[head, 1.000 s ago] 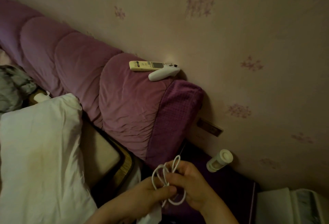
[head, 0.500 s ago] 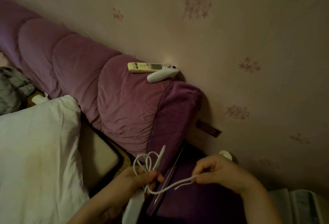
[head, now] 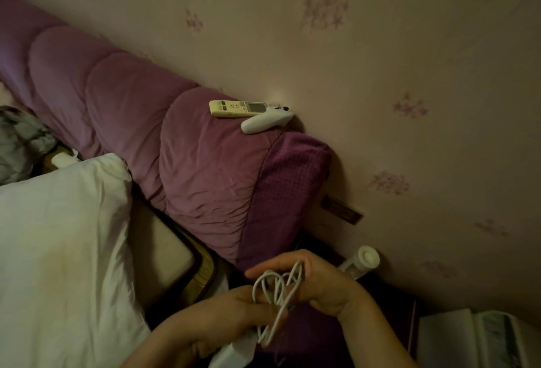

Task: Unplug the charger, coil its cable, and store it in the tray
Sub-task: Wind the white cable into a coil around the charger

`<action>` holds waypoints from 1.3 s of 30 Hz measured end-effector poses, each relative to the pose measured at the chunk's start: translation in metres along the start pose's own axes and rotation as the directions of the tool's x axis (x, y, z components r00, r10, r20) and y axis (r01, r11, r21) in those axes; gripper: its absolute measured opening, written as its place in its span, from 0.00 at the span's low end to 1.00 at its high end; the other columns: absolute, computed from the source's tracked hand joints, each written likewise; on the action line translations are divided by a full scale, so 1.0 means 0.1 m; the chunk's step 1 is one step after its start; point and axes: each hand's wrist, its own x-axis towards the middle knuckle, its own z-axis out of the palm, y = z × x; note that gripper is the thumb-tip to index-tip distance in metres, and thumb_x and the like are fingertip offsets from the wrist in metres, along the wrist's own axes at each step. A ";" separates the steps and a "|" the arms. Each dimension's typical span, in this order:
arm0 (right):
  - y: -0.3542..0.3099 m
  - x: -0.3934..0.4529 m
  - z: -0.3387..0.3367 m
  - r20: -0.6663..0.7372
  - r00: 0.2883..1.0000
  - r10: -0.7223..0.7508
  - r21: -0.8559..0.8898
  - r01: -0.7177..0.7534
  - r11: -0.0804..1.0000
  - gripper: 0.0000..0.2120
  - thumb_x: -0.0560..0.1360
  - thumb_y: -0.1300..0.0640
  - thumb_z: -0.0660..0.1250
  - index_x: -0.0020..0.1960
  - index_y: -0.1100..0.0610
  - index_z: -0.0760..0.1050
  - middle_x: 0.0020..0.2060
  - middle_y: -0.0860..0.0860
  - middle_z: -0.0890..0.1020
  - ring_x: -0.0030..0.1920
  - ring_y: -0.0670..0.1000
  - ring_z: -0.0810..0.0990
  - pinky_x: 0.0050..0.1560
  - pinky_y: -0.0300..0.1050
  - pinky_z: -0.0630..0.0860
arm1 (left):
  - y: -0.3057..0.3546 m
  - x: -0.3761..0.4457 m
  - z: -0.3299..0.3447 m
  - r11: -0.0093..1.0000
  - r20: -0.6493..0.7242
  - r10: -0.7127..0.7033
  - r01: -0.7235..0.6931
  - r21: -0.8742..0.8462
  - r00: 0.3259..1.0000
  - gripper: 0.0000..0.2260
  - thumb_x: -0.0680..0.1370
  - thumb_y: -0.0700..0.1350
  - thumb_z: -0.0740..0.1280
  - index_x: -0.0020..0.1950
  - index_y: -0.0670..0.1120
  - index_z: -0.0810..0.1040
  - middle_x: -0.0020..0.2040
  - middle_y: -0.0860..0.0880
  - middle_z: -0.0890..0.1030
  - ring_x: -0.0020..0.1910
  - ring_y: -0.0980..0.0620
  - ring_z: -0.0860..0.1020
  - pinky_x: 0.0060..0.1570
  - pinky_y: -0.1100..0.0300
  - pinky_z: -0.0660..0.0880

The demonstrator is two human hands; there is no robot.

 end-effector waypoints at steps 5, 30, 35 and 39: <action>0.00 0.04 0.04 -0.228 0.973 -0.018 -0.074 0.001 0.997 0.05 0.66 0.59 0.73 0.37 0.50 0.82 0.31 0.46 0.83 0.33 0.43 0.80 0.36 0.35 0.77 | 0.19 0.05 0.08 0.991 0.058 0.095 -0.099 0.084 0.994 0.09 0.61 0.57 0.67 0.34 0.54 0.81 0.26 0.59 0.81 0.28 0.65 0.77 0.32 0.72 0.72; -0.12 0.03 -0.02 -0.175 0.978 0.111 -0.163 -0.140 0.977 0.08 0.77 0.68 0.61 0.45 0.55 0.73 0.41 0.56 0.77 0.36 0.44 0.77 0.35 0.36 0.74 | 0.13 0.09 0.05 0.970 -0.078 0.241 -0.236 0.065 0.967 0.21 0.69 0.68 0.62 0.40 0.53 0.83 0.26 0.56 0.80 0.26 0.64 0.75 0.28 0.72 0.70; -0.13 -0.02 -0.03 -0.175 0.975 0.136 -0.153 -0.163 0.975 0.13 0.77 0.67 0.61 0.42 0.50 0.74 0.32 0.43 0.80 0.30 0.42 0.77 0.27 0.34 0.70 | 0.15 0.11 0.08 0.974 -0.002 0.222 -0.222 -0.040 0.975 0.10 0.67 0.54 0.73 0.42 0.48 0.82 0.26 0.55 0.80 0.26 0.64 0.76 0.27 0.74 0.71; -0.11 -0.07 -0.10 -0.160 0.981 0.111 -0.156 -0.137 0.978 0.06 0.77 0.61 0.65 0.46 0.51 0.75 0.40 0.58 0.80 0.33 0.55 0.78 0.25 0.41 0.65 | 0.08 0.13 0.08 0.982 -0.082 0.182 -0.186 -0.041 0.980 0.15 0.68 0.60 0.70 0.37 0.48 0.82 0.24 0.53 0.77 0.23 0.61 0.72 0.25 0.70 0.69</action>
